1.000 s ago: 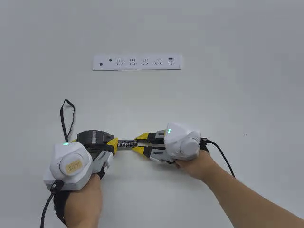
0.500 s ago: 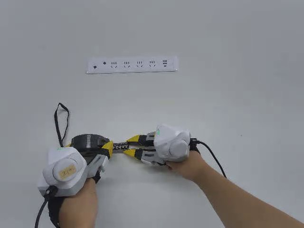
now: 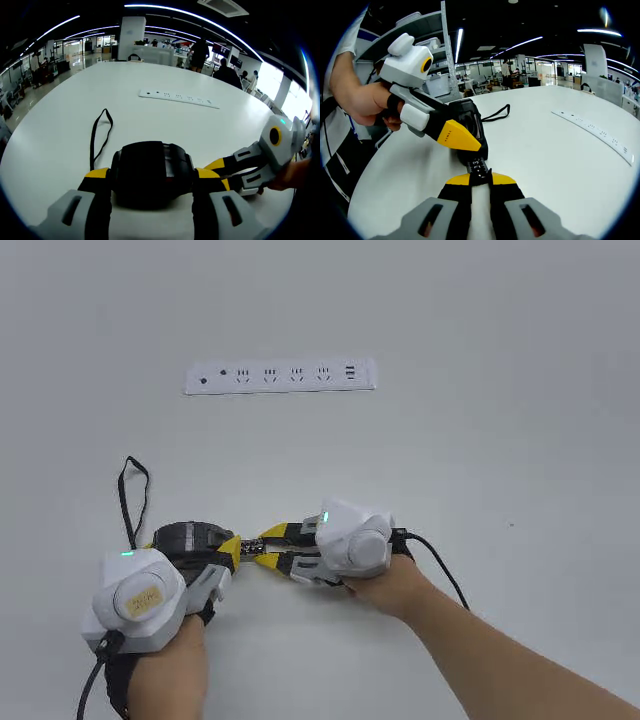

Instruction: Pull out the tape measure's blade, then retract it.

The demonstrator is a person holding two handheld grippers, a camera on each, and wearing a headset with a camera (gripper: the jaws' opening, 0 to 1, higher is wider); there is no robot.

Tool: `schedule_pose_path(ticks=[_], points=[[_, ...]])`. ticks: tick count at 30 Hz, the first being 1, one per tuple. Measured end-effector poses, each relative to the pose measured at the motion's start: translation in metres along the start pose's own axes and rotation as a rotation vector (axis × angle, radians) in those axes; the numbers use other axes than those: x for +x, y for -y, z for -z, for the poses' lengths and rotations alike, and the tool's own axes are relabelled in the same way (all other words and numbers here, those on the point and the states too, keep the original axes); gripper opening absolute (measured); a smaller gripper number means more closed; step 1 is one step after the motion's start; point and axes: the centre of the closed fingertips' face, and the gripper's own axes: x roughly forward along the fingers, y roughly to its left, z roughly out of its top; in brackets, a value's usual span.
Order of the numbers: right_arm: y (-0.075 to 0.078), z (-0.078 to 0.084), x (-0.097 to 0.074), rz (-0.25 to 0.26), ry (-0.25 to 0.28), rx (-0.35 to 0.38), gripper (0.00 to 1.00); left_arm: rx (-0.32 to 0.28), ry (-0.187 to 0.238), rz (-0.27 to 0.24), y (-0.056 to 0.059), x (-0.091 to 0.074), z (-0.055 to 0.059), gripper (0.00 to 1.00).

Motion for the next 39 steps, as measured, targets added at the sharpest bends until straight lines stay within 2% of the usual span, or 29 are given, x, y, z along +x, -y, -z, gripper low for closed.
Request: schedule_pose_path(ticks=[23,25,39], points=[[-0.002,-0.007,0.011,-0.015,-0.004,-0.014,0.11,-0.014,0.005,0.000,-0.003,0.003,0.000,0.62],[-0.002,-0.008,0.011,-0.017,-0.004,-0.015,0.11,-0.001,0.002,-0.001,-0.003,0.004,0.001,0.62],[-0.003,-0.009,0.012,-0.022,-0.009,-0.018,0.11,-0.005,0.008,-0.002,-0.003,0.006,0.001,0.63]])
